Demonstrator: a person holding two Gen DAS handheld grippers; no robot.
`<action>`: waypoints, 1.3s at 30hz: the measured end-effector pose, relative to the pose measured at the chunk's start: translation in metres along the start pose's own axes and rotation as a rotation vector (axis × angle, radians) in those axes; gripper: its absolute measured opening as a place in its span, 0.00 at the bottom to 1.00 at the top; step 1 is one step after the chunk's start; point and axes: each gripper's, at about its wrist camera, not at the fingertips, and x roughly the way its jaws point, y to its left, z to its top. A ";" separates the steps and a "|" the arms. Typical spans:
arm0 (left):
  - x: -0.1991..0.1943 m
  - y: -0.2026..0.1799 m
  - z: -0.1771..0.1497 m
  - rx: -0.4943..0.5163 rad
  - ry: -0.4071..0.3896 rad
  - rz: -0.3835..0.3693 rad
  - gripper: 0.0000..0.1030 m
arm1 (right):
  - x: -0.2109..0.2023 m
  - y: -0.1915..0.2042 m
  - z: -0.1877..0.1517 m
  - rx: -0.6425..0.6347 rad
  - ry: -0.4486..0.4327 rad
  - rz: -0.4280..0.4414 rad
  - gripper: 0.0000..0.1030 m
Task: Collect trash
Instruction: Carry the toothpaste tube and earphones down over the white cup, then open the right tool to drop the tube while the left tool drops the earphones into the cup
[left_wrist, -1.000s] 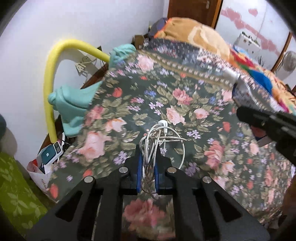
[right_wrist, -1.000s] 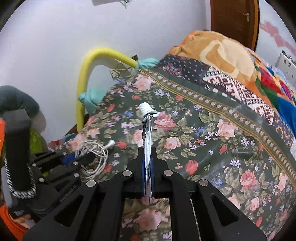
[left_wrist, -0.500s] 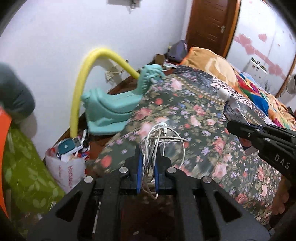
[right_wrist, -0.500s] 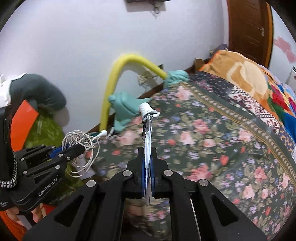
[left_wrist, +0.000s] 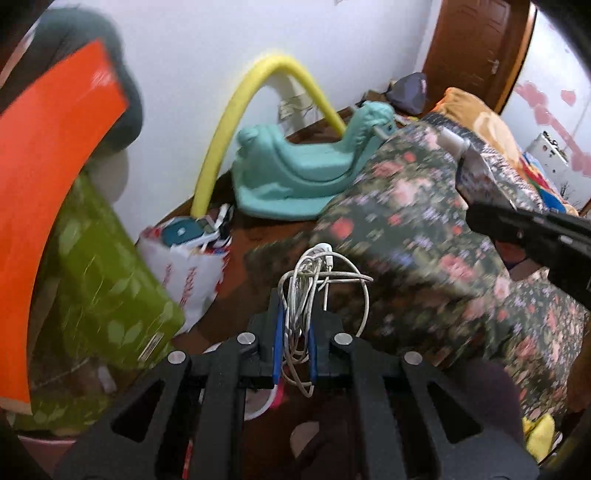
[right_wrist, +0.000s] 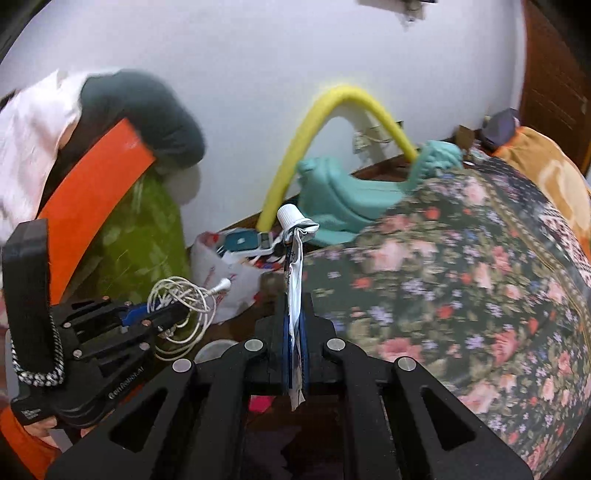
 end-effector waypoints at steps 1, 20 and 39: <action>0.002 0.007 -0.006 -0.012 0.012 0.002 0.09 | 0.008 0.012 -0.001 -0.018 0.017 0.011 0.05; 0.061 0.117 -0.115 -0.239 0.228 0.059 0.09 | 0.147 0.120 -0.057 -0.175 0.398 0.191 0.05; 0.102 0.148 -0.134 -0.316 0.321 0.069 0.19 | 0.213 0.138 -0.063 -0.157 0.573 0.211 0.46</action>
